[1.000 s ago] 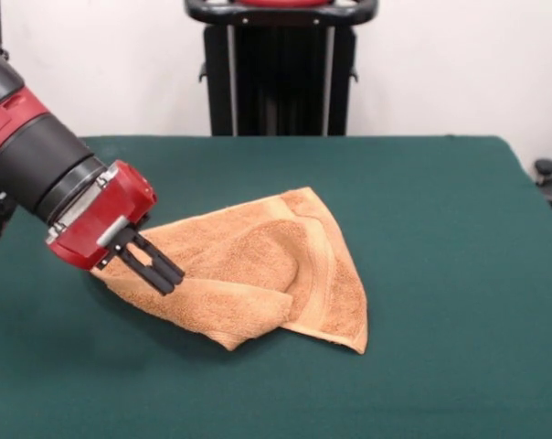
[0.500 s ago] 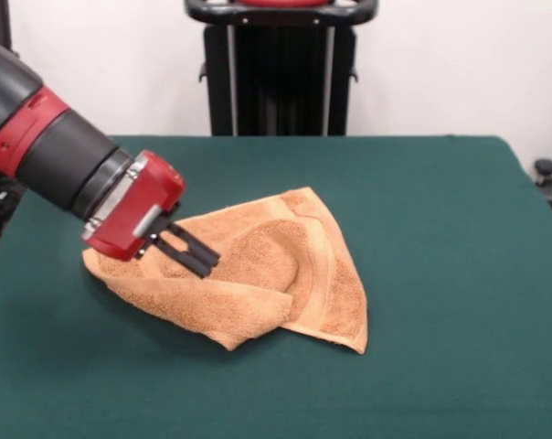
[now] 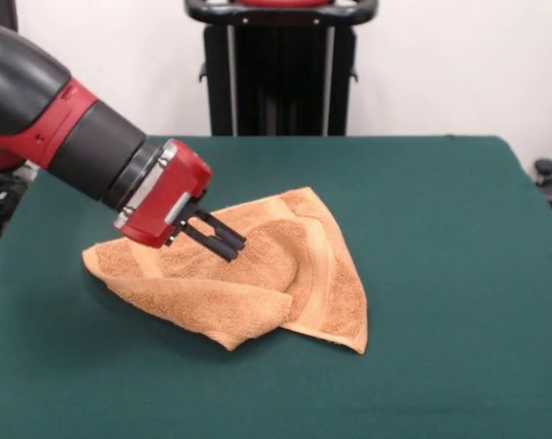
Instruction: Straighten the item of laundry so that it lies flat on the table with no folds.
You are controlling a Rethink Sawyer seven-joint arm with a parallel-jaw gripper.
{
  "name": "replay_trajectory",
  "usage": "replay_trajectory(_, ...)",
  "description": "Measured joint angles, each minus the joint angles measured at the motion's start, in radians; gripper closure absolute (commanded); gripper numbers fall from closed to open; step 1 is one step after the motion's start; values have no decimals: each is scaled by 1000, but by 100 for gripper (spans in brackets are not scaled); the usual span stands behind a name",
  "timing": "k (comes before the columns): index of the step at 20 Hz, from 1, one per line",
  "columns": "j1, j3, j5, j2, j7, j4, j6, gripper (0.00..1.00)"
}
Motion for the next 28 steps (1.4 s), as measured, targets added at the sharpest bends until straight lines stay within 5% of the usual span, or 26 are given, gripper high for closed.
replay_trajectory(16,109,-153,-67,9,0,1,-4,100)
replay_trajectory(28,40,-128,-84,3,0,45,-123,100)
